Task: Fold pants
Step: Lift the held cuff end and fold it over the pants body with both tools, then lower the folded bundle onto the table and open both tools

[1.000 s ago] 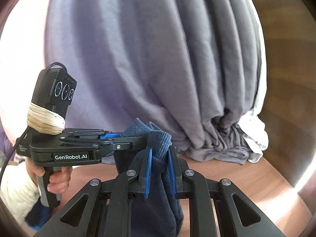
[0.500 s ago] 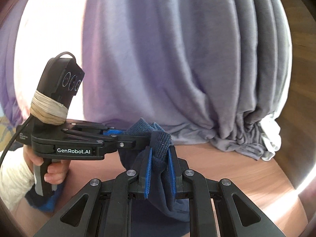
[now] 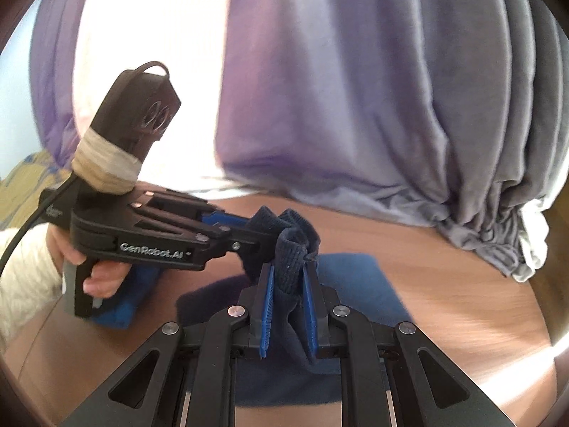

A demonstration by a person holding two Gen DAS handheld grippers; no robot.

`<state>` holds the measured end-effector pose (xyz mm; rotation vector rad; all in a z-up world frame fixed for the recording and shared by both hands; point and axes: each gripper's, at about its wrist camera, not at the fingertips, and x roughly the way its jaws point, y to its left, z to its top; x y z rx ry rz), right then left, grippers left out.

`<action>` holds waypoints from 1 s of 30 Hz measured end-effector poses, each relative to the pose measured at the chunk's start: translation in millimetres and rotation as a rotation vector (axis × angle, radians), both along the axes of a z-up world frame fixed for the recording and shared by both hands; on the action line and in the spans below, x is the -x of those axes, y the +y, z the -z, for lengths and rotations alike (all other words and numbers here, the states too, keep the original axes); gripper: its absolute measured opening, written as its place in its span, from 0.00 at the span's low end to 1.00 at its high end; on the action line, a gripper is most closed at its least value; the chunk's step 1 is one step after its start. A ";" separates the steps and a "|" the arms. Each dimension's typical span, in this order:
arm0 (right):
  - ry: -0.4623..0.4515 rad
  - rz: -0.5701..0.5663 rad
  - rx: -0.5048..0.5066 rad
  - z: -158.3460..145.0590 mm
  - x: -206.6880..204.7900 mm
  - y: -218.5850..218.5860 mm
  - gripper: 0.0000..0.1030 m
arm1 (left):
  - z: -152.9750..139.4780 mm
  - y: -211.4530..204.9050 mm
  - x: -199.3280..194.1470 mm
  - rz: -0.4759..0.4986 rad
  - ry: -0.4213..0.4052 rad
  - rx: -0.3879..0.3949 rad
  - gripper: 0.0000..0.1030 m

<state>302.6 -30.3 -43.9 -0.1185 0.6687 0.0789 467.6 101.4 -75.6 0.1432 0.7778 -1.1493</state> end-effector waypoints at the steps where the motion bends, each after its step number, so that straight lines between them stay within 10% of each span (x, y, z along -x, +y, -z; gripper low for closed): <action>1: 0.007 -0.010 0.001 1.4 0.6 1.4 0.16 | 2.2 3.8 2.9 -0.007 -0.005 -0.017 0.21; 14: 0.156 -0.217 -0.081 20.4 30.2 26.7 0.13 | -1.2 44.9 44.0 -0.131 -0.121 -0.216 0.21; 30: 0.207 0.008 -0.118 48.4 3.5 -29.3 0.13 | 24.7 -12.1 64.6 -0.231 0.003 -0.123 0.23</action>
